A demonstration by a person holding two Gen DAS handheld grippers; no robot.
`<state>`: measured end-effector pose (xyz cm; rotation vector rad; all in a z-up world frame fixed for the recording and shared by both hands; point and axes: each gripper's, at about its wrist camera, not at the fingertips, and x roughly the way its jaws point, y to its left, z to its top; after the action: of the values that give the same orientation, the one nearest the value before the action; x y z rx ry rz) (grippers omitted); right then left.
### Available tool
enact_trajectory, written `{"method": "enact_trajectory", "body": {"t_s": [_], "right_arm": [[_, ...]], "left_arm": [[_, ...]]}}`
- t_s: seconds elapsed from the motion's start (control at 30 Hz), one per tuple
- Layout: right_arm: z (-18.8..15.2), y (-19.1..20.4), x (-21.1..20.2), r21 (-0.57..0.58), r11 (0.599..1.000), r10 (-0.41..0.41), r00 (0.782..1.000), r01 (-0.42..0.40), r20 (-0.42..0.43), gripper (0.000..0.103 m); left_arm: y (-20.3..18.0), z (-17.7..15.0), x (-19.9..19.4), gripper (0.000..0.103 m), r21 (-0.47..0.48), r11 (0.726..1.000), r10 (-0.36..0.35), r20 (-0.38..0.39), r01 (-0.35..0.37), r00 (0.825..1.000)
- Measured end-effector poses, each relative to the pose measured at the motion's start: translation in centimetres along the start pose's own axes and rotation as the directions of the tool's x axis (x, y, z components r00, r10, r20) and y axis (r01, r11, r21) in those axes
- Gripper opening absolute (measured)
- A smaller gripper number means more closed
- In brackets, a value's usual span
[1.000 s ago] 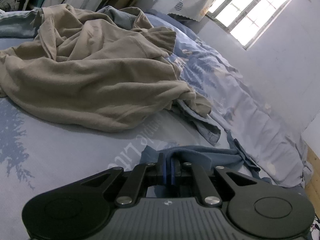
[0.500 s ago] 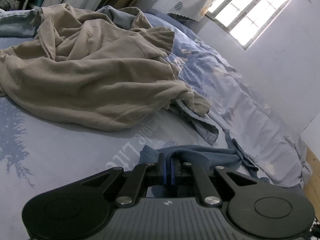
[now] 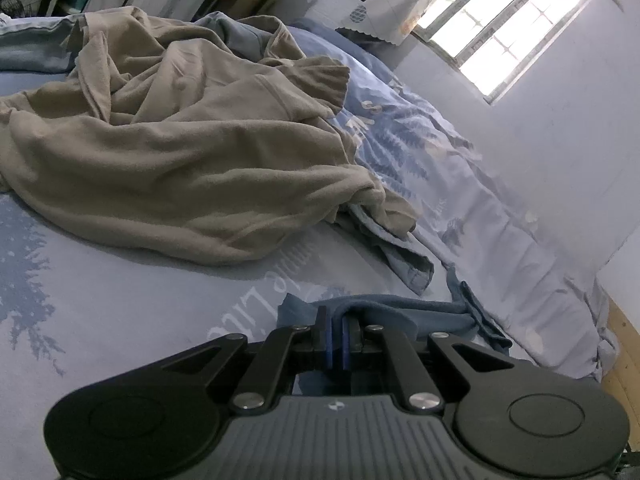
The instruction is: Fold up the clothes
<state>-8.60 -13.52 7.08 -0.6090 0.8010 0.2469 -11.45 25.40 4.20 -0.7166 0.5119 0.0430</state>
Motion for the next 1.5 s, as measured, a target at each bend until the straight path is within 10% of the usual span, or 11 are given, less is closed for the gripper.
{"method": "enact_trajectory", "body": {"t_s": [0.2, 0.33, 0.5, 0.7, 0.87, 1.03, 1.2, 1.5], "right_arm": [[-3.4, -3.1, -5.8, 0.301, 0.950, -0.116, 0.989, 0.085, 0.088, 0.000], [-6.5, -3.0, -7.0, 0.398, 0.915, -0.070, 0.998, 0.063, 0.005, 0.000], [-7.8, -1.4, -6.6, 0.310, 0.951, 0.018, 0.997, 0.005, -0.070, 0.000], [-7.3, -0.2, -8.5, 0.154, 0.988, -0.029, 0.999, 0.032, -0.023, 0.031], [-7.5, 2.9, -9.5, -0.126, 0.989, -0.073, 0.997, 0.077, 0.038, 0.033], [-9.3, 6.2, -8.0, -0.433, 0.893, -0.114, 0.992, 0.128, 0.058, 0.033], [-11.2, 9.5, -6.6, -0.693, 0.701, -0.146, 0.985, 0.167, 0.089, 0.033], [-13.2, 10.6, -3.2, -0.810, 0.543, -0.188, 0.972, 0.222, 0.140, 0.033]], "left_arm": [[-0.1, -0.1, 0.1, 0.003, 0.002, 1.000, 0.003, -0.001, -0.003, 1.000], [-0.1, -0.2, 0.1, 0.003, 0.007, 1.000, 0.001, -0.005, -0.001, 1.000], [-0.2, -0.3, 0.1, 0.003, 0.013, 1.000, 0.005, -0.005, -0.005, 1.000], [-0.2, -0.4, 0.2, 0.003, 0.018, 1.000, 0.011, -0.005, -0.011, 1.000], [-0.3, -0.4, 0.1, 0.003, 0.024, 1.000, 0.007, -0.001, -0.007, 1.000], [-0.4, -0.3, -0.1, 0.003, 0.025, 1.000, -0.001, -0.001, 0.001, 1.000], [-0.4, -0.3, -0.1, 0.003, 0.030, 1.000, -0.003, 0.001, 0.003, 1.000], [-0.5, -0.2, -0.2, 0.003, 0.033, 0.999, -0.005, -0.004, 0.006, 1.000]]}}
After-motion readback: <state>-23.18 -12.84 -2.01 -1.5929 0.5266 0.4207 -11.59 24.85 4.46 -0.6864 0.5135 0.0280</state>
